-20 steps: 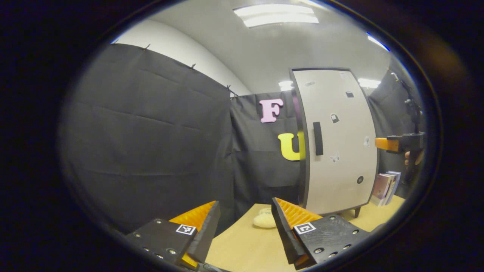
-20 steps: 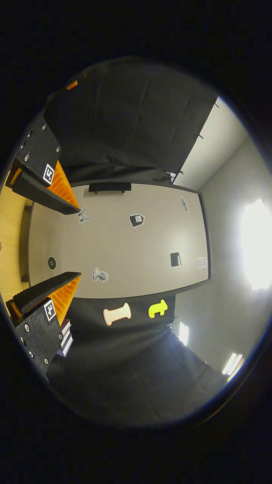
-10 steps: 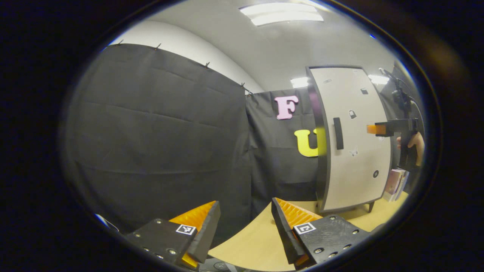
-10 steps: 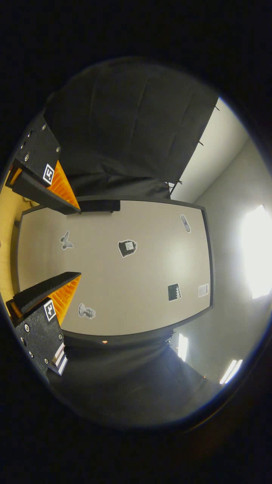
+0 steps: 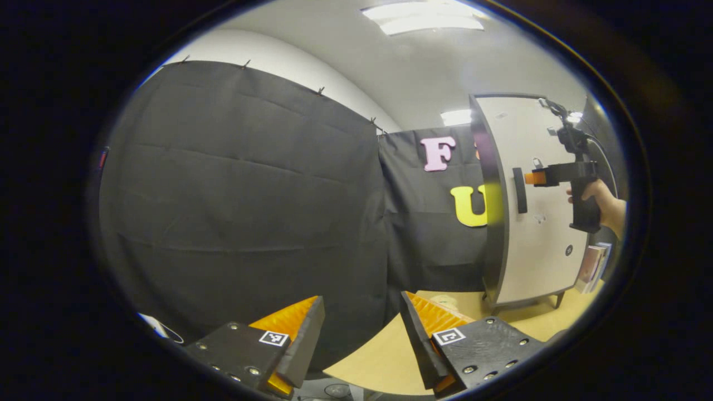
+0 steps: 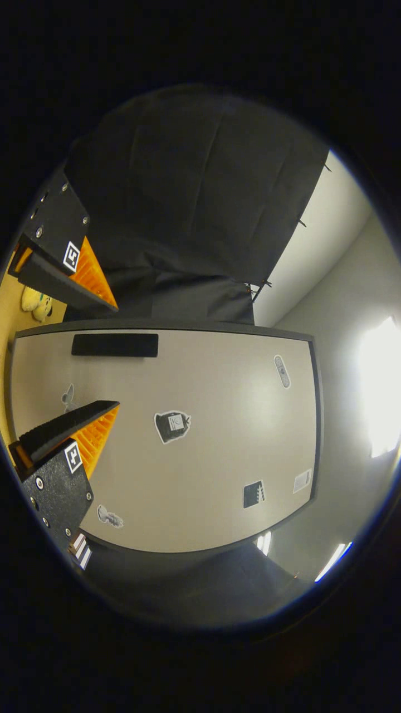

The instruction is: Open the cabinet door with the right hand, grasp the bottle in the cabinet with the left hand and place it on the coaster, then close the cabinet door with the right hand.

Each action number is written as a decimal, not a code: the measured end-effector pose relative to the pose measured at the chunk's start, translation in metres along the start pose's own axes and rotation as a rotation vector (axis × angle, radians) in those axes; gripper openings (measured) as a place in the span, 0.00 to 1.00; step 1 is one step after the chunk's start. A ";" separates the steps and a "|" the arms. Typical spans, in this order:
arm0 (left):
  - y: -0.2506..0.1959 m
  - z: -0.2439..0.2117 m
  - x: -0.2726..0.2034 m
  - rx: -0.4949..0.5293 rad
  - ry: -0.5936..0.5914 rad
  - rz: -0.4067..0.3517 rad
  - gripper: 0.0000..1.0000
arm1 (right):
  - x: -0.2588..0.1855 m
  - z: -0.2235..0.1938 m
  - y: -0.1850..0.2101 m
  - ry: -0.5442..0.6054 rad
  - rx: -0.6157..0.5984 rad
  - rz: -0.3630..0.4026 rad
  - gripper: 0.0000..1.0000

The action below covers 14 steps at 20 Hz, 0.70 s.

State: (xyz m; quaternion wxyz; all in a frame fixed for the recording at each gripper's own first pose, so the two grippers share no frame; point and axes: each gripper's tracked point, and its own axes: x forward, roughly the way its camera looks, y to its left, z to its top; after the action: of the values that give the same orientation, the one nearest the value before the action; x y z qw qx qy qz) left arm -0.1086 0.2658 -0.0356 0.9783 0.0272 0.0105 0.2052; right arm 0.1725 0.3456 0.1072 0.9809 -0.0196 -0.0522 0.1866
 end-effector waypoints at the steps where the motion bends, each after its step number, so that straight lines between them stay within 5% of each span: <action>1: 0.005 -0.001 -0.001 -0.002 0.003 0.006 0.78 | 0.008 -0.003 0.003 0.008 -0.008 -0.007 0.94; 6: 0.024 -0.008 0.004 -0.002 0.010 0.034 0.84 | 0.042 -0.014 0.015 0.060 -0.009 -0.035 0.90; 14: 0.035 -0.016 0.010 -0.006 0.019 0.039 0.78 | 0.078 -0.039 0.010 0.186 0.009 -0.089 0.60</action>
State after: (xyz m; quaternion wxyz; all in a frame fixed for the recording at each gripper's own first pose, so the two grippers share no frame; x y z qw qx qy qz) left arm -0.1141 0.3028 -0.0500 0.9740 0.0224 0.0188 0.2248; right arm 0.2455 0.3827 0.0753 0.9888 -0.0300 0.0394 0.1405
